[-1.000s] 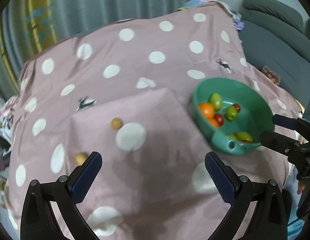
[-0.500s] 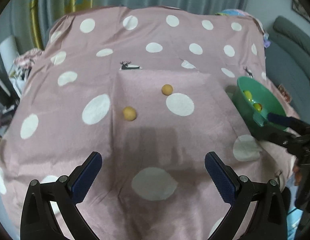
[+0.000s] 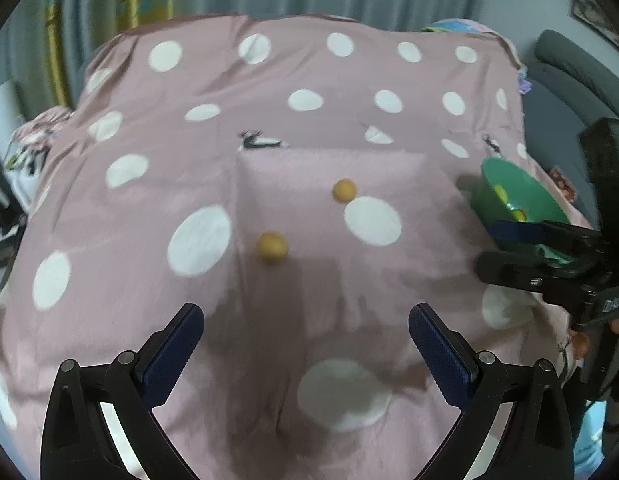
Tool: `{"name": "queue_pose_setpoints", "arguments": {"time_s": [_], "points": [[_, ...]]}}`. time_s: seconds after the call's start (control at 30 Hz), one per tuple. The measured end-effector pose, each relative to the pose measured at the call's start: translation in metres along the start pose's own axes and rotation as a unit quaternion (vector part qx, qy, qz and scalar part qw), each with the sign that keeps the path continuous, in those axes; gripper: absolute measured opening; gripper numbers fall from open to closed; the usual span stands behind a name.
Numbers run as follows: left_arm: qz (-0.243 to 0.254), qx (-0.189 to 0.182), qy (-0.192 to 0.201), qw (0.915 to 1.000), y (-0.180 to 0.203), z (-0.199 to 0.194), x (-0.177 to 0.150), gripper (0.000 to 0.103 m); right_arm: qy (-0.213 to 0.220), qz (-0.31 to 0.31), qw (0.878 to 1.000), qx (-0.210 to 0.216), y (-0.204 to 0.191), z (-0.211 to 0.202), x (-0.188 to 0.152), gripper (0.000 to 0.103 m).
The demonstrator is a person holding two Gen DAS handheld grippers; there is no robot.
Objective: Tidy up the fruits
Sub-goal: 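Withdraw both tools and reach toward the two small tan round fruits, then close the left tool on one tan fruit while the right tool grasps the other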
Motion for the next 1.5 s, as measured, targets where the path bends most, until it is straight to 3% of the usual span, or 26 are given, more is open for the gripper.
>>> {"name": "queue_pose_setpoints", "arguments": {"time_s": [0.23, 0.37, 0.47, 0.57, 0.8, 0.9, 1.13, 1.23, 1.5], "points": [[0.046, -0.020, -0.020, 0.9985, -0.003, 0.033, 0.013, 0.100, -0.009, 0.006, 1.000, 0.010, 0.006, 0.035, 0.019, 0.081], [0.068, -0.032, -0.042, 0.9963, -0.003, 0.051, 0.013, 0.082, -0.020, 0.001, 1.000, 0.014, 0.008, 0.056, 0.026, 0.068], [0.088, -0.030, -0.059, 0.9939, -0.003, 0.063, 0.010, 0.080, -0.026, 0.002, 1.000, 0.015, 0.012, 0.070, 0.030, 0.066], [0.089, -0.038, -0.072, 0.9927, -0.005, 0.073, 0.009, 0.063, -0.037, 0.000, 0.999, 0.014, 0.016, 0.086, 0.031, 0.060], [0.103, -0.025, -0.097, 0.9896, -0.012, 0.092, 0.007, 0.059, -0.054, -0.006, 0.998, 0.015, 0.019, 0.112, 0.029, 0.054], [0.108, -0.017, -0.110, 0.9879, -0.014, 0.098, 0.004, 0.048, -0.057, -0.017, 0.998, 0.018, 0.017, 0.120, 0.030, 0.050], [0.139, -0.002, -0.120, 0.9829, -0.014, 0.105, 0.002, 0.039, -0.061, -0.037, 0.997, 0.003, 0.019, 0.137, 0.032, 0.043], [0.149, 0.003, -0.137, 0.9794, -0.018, 0.110, -0.003, 0.030, -0.065, -0.044, 0.997, -0.002, 0.021, 0.144, 0.032, 0.041], [0.137, -0.010, -0.143, 0.9802, -0.021, 0.113, -0.002, 0.029, -0.060, -0.056, 0.997, -0.004, 0.021, 0.152, 0.035, 0.034]]}}
Point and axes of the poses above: each gripper's, at about its wrist camera, not at the fingertips, and z roughly the way its jaws point, y to its right, x to its top, the point moved 6 cm from there along z, roughly the way its jaws point, and after that the axes turned 15 degrees about y, right-handed, at the moved point
